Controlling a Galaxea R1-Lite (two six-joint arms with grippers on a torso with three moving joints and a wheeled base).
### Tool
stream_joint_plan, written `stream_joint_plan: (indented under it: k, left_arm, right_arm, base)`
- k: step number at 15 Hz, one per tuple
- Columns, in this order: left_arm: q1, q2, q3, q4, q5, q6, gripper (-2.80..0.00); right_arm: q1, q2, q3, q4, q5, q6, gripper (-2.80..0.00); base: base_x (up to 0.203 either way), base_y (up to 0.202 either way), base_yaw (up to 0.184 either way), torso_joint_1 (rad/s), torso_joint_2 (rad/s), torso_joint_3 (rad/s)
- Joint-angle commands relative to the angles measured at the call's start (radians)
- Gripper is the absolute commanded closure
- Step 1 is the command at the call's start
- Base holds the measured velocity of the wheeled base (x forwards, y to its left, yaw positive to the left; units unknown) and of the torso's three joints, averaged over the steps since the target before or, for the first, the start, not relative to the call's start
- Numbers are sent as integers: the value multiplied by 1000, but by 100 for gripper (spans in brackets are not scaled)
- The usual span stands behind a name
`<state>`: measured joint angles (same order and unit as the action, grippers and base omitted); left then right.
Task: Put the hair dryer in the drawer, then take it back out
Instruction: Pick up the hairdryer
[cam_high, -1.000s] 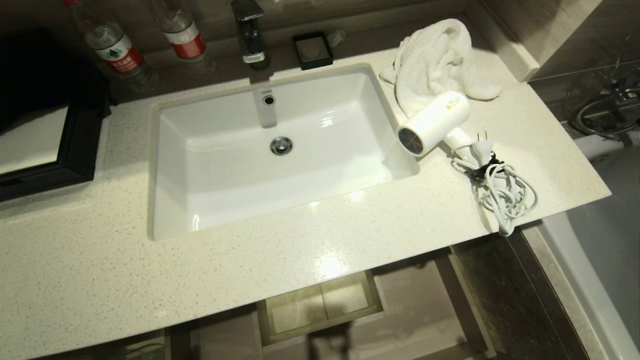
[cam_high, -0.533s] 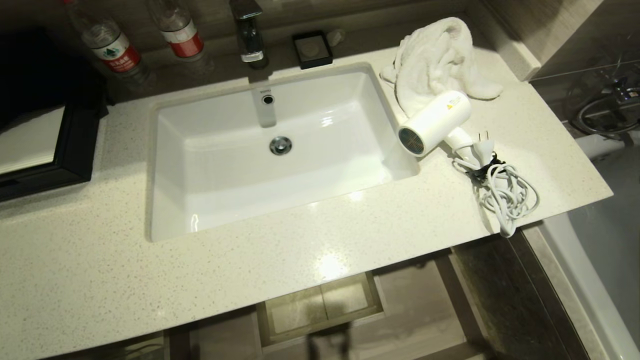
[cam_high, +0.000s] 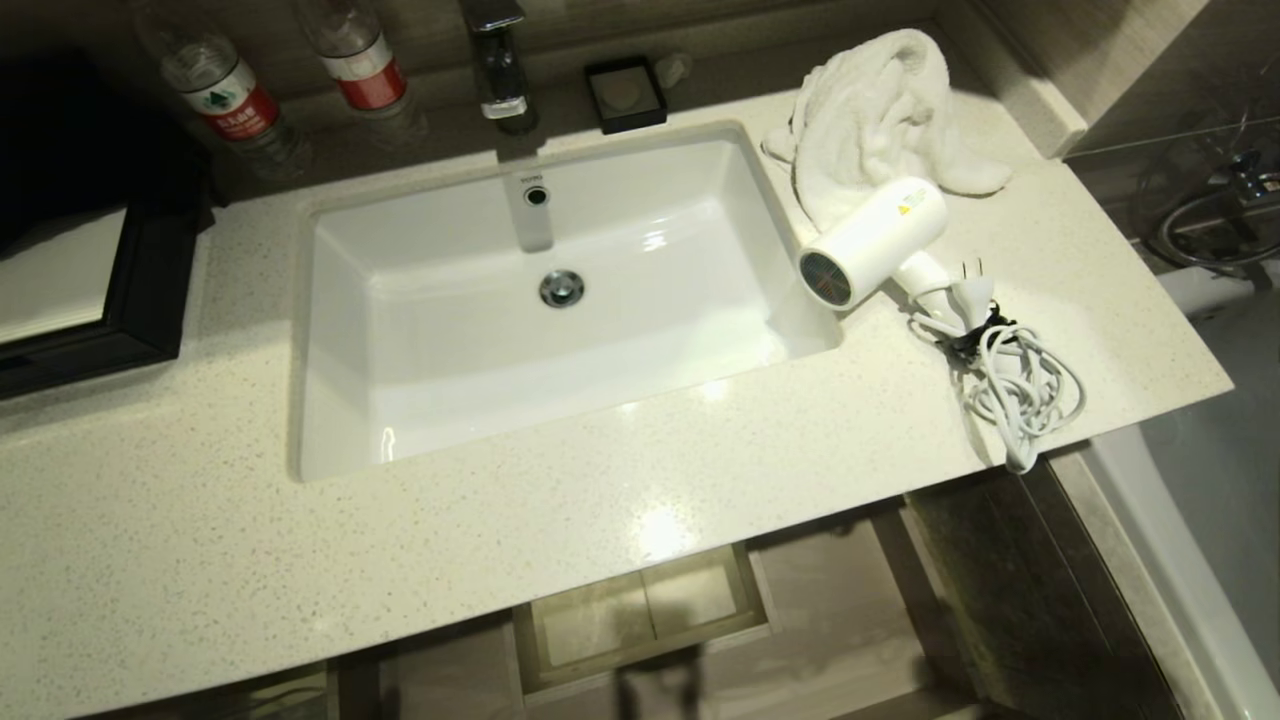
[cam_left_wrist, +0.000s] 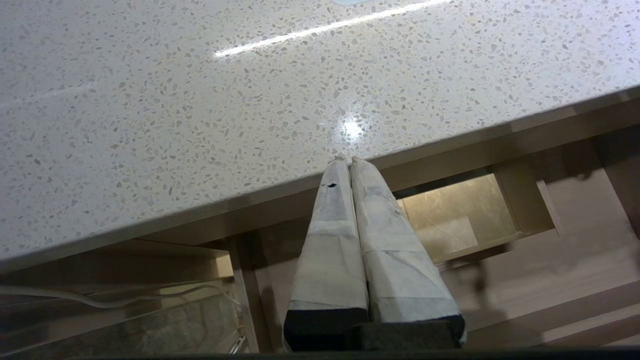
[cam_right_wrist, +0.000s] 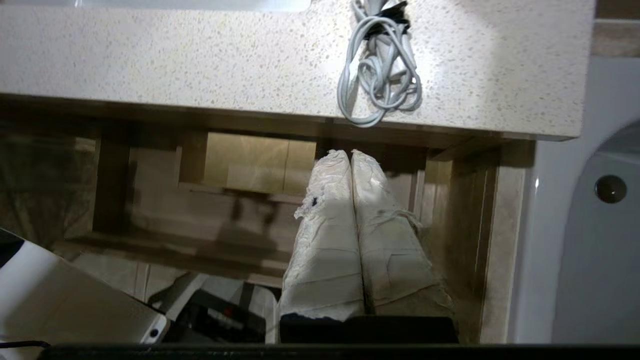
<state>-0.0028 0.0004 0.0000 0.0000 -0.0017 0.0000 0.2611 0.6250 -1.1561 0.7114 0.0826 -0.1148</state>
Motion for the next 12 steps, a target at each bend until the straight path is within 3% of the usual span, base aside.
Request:
stream_joint_plan:
  k: [1,3,4,12]
  left_arm:
    - [0,0,2,0,0,-2,0]
    - [1,0,2,0,0,0,0]
    - [0,0,0,0,0,0,0]
    - [0,0,0,0,0,0,0]
  right_arm:
    - [33,270,-117,29,3,-14,0]
    - [47,355,-181,47,6,-34,0]
    - [48,398,-190,52,2,-67,-280]
    - [15,690,-248,61,-2,-170,-280]
  base:
    - [0,0,0,-31,57,41]
    - [0,0,0,-24,51,17]
    - [0,0,0,-13,55,22]
    - [0,0,0,-2,6,9]
